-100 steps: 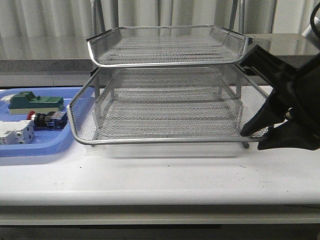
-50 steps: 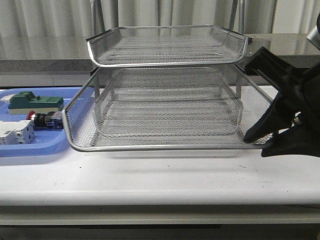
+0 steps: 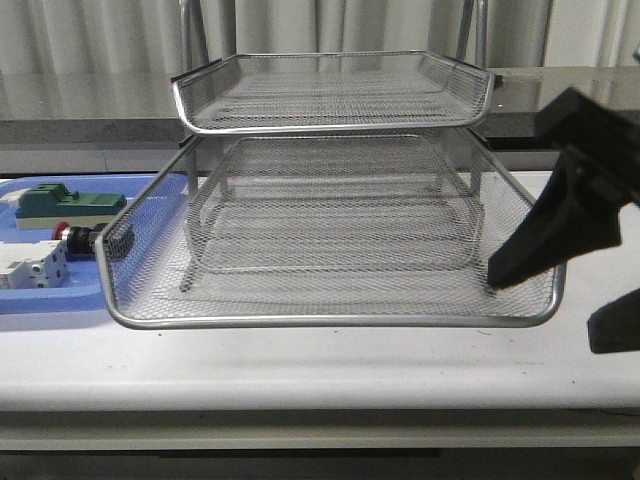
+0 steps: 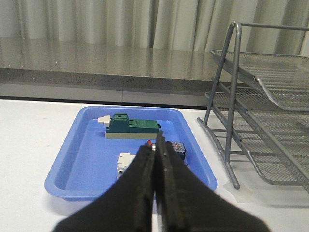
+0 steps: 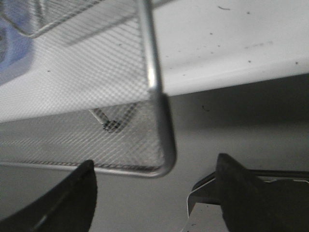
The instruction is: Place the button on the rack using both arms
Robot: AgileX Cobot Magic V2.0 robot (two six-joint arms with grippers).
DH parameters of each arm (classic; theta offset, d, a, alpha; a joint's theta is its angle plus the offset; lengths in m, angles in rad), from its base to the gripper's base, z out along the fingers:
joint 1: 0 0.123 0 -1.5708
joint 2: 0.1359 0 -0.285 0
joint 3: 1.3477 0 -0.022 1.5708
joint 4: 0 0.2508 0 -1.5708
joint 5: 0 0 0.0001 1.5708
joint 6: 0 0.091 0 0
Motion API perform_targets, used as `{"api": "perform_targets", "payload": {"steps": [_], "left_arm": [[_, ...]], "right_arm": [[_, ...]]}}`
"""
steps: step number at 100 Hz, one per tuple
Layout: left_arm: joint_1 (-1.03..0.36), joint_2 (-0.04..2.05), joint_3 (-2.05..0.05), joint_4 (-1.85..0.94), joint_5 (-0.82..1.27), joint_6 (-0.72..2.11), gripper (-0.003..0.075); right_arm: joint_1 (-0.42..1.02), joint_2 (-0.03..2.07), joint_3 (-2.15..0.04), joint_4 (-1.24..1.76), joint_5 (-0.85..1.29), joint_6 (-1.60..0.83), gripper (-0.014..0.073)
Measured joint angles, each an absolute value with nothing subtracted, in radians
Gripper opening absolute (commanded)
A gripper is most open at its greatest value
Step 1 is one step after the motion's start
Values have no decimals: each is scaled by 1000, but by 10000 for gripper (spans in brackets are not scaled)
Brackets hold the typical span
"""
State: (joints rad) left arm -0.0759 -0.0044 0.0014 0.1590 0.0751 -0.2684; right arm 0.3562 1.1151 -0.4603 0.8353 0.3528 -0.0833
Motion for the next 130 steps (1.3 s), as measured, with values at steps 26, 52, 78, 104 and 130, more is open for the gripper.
{"api": "perform_targets", "payload": {"steps": [26, 52, 78, 104, 130], "left_arm": [[-76, -4, 1, 159, 75, -268, -20], [-76, -4, 1, 159, 75, -268, -20], [-76, -4, 1, 159, 75, -268, -20], [-76, -4, 1, 159, 75, -268, -20], [-76, -4, 1, 159, 75, -268, -20]], "right_arm": [[302, 935, -460, 803, 474, -85, 528], [160, 832, -529, 599, 663, -65, 528], [50, 776, -721, 262, 895, -24, 528], [44, 657, -785, 68, 982, -22, 528], [44, 570, -786, 0, 1048, -22, 346]]}}
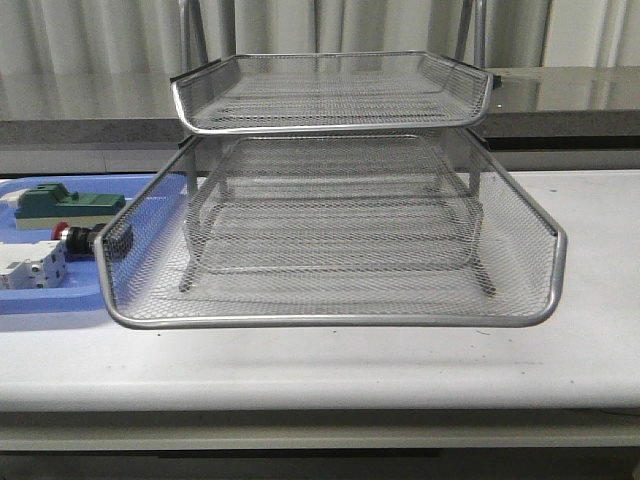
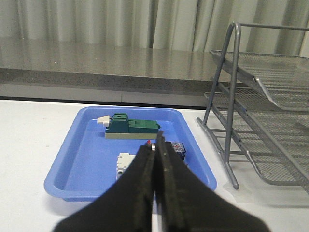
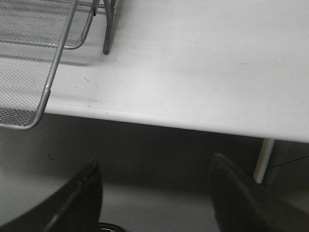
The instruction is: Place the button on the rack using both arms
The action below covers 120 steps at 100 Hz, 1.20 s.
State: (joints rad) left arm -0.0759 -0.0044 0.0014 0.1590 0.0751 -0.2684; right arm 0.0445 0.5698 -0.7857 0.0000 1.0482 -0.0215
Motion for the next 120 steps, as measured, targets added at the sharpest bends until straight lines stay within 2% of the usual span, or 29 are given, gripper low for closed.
{"api": "perform_targets", "payload": {"steps": [26, 120], "left_arm": [[-76, -4, 1, 159, 75, -268, -20], [-76, -4, 1, 159, 75, -268, -20]], "right_arm": [[44, 561, -787, -5, 1060, -22, -78], [44, 561, -787, -5, 1064, -20, -71]]}}
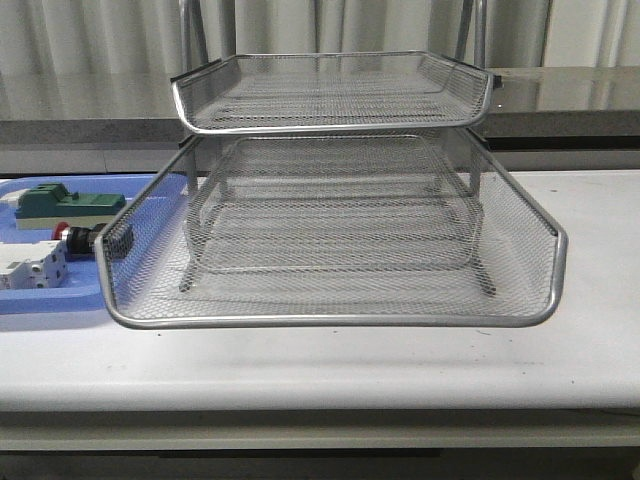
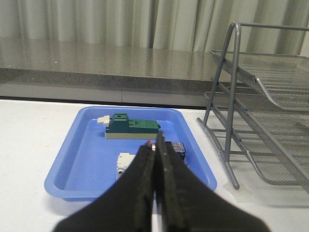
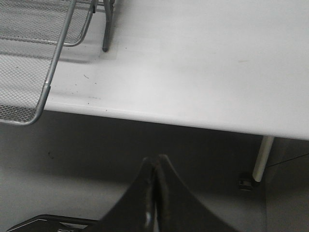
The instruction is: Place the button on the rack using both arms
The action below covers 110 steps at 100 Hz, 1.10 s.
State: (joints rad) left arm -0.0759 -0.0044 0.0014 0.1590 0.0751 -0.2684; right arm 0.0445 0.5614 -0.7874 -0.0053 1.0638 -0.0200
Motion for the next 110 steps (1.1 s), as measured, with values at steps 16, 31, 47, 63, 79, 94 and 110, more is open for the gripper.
{"api": "perform_targets", "payload": {"steps": [16, 31, 47, 63, 79, 94, 110], "left_arm": [[-76, -4, 1, 159, 75, -268, -20], [-76, -4, 1, 159, 75, -268, -20], [-76, -4, 1, 159, 75, -268, -20], [-76, -4, 1, 159, 45, -268, -20], [-76, -4, 1, 132, 25, -268, -20], [-76, 2, -34, 87, 121, -268, -20], [-76, 115, -179, 78, 222, -268, -20]], "right_arm": [[44, 561, -787, -5, 1064, -20, -71], [44, 561, -787, -5, 1064, -20, -71], [44, 561, -787, -5, 1064, -20, -71], [44, 561, -787, -5, 1064, -20, -71], [44, 561, -787, -5, 1064, -20, -71], [44, 561, -787, -5, 1064, -20, -71], [44, 561, -787, -5, 1064, -20, -71]]}}
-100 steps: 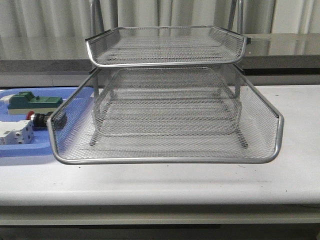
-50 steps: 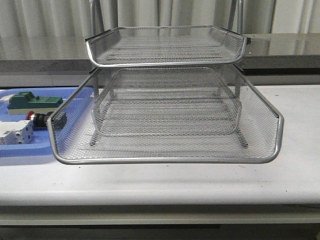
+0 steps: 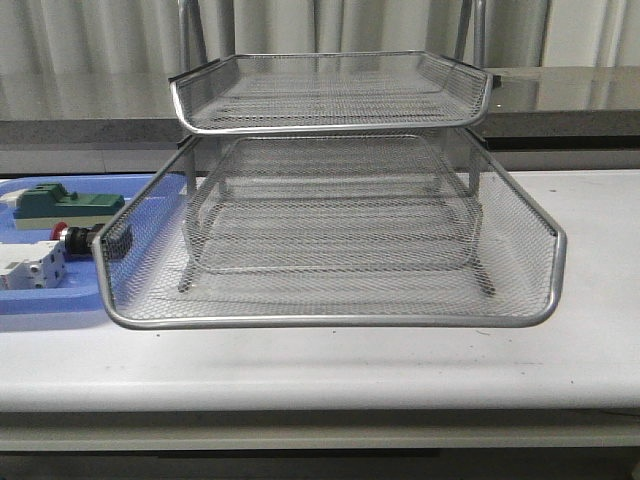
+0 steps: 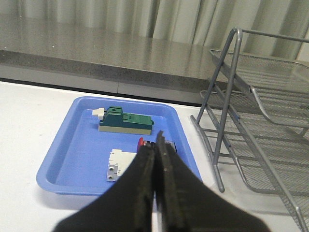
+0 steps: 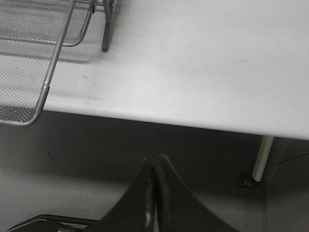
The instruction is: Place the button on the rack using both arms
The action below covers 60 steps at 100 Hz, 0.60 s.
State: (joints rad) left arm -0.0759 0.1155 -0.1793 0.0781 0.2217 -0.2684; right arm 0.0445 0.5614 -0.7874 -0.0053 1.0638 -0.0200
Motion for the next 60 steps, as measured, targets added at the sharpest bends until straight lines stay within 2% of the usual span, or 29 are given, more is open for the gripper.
{"api": "perform_targets", "payload": {"steps": [30, 60], "left_arm": [[-76, 509, -529, 129, 460, -255, -20], [-76, 877, -766, 148, 596, -188, -20]], "right_arm": [[44, 561, -787, -5, 1064, -20, -71], [44, 561, -787, -5, 1064, -20, -71]]}}
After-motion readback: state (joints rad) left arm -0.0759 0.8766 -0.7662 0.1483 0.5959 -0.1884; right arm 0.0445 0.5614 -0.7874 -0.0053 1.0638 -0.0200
